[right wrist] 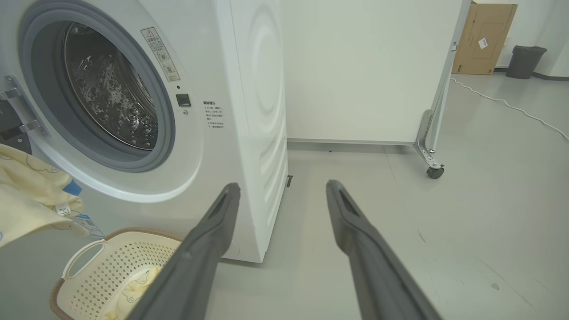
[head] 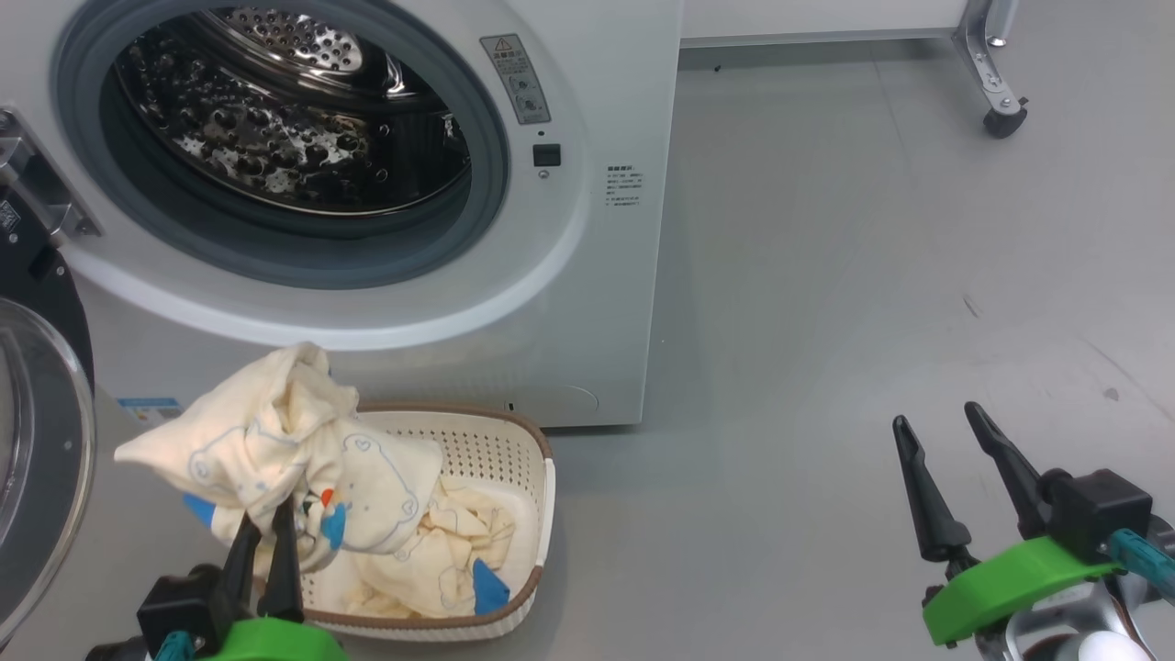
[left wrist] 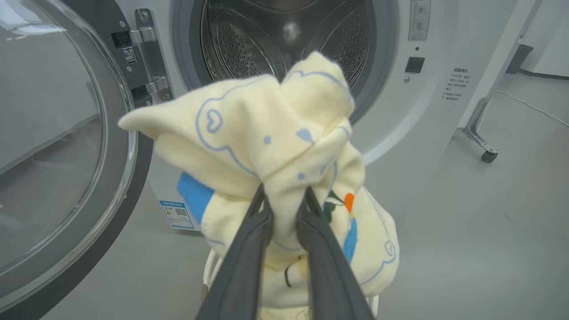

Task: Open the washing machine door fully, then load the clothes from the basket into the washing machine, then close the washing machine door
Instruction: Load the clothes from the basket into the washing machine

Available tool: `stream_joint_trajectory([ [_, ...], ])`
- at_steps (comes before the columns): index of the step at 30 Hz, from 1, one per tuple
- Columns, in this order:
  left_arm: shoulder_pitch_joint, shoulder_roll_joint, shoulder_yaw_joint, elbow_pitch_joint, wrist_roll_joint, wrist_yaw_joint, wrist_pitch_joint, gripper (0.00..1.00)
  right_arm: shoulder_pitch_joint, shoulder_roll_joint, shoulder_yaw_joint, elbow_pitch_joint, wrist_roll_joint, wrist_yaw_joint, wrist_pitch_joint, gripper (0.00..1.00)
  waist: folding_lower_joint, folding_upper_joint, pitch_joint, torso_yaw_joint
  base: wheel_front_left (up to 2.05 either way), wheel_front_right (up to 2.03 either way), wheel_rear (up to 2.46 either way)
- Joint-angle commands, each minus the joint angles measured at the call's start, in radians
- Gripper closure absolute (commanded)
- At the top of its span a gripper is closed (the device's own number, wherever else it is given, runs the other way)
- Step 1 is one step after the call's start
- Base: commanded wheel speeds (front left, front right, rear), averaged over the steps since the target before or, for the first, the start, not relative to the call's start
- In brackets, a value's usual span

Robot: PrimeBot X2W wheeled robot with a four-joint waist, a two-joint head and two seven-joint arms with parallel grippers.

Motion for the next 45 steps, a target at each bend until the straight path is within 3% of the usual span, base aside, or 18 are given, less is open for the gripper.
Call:
stream_joint_trajectory([
  [1, -0.049, 0.023, 0.032, -0.041, -0.002, 0.008, -0.013, 1.0, -0.03, -0.012, 0.023, -0.036, 0.006, 0.0, -0.006, 0.0, 0.0, -0.0001, 0.001, 0.0, 0.0, 0.0, 0.0],
  [17, -0.148, 0.015, 0.009, -0.013, -0.009, -0.001, -0.028, 1.0, -0.059, -0.012, 0.02, -0.047, -0.002, 0.0, -0.006, 0.0, 0.0, -0.0001, 0.068, -0.016, 0.0, 0.0, 0.0],
  [30, -0.412, 0.047, 0.031, 0.147, -0.066, -0.05, 0.059, 1.0, -0.141, -0.012, 0.015, -0.057, 0.014, 0.0, -0.032, 0.0, 0.0, -0.0001, 0.252, -0.076, 0.0, 0.0, 0.0],
  [39, -0.696, 0.151, 0.071, 0.3, -0.1, -0.094, 0.186, 1.0, -0.223, -0.012, 0.009, -0.034, 0.054, 0.0, -0.091, 0.0, 0.0, -0.0001, 0.424, -0.15, 0.0, 0.0, 0.0],
  [45, -0.895, 0.24, 0.088, 0.371, -0.123, -0.12, 0.346, 1.0, -0.275, -0.012, 0.028, 0.019, 0.096, 0.0, -0.142, 0.0, 0.0, -0.0001, 0.529, -0.204, 0.0, 0.0, 0.0],
])
